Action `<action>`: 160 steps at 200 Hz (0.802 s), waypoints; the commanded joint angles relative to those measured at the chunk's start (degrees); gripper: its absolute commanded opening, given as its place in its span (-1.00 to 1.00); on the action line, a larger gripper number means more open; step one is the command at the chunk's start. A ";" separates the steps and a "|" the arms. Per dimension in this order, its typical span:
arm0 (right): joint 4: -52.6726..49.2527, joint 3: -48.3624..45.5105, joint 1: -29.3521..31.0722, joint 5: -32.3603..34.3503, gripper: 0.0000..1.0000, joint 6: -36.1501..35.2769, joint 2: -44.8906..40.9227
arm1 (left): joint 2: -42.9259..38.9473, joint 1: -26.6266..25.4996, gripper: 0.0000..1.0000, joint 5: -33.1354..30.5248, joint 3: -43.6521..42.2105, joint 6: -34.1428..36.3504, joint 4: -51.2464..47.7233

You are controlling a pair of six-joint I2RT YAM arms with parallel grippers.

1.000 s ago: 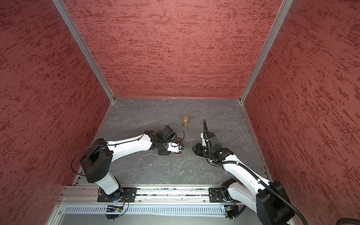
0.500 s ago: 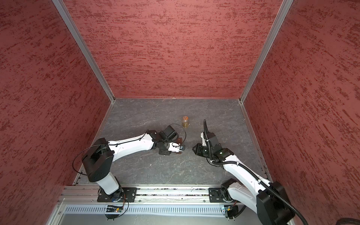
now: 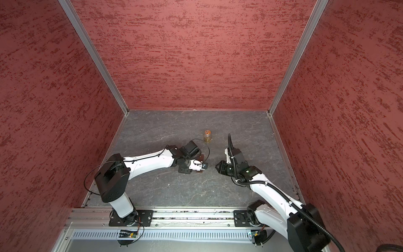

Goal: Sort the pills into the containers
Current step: 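Tilt the white bottle mouth with the left gripper over an open organizer compartment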

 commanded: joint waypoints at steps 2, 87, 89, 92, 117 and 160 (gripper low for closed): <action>0.53 -0.64 -0.67 -0.45 -0.39 -0.41 -1.01 | 0.75 -0.54 -1.00 -0.45 1.29 0.70 -1.13; 0.46 -0.73 -0.77 -0.36 -0.39 -0.60 -1.02 | 1.68 -1.27 -1.00 -2.11 2.85 1.59 -2.80; 0.46 -0.73 -0.77 -0.43 -0.39 -0.60 -1.02 | 1.71 -1.28 -1.00 -2.12 2.88 1.58 -2.82; 0.42 -0.75 -0.77 -0.39 -0.39 -0.60 -1.02 | 1.72 -1.27 -1.00 -2.19 2.93 1.63 -2.86; 0.27 -0.76 -0.77 -0.42 -0.39 -0.64 -1.18 | 1.80 -1.55 -1.00 -2.65 3.37 1.83 -3.22; 0.15 -0.73 -0.77 -0.32 -0.39 -0.69 -1.45 | 2.16 -1.93 -1.00 -3.27 4.19 2.01 -3.88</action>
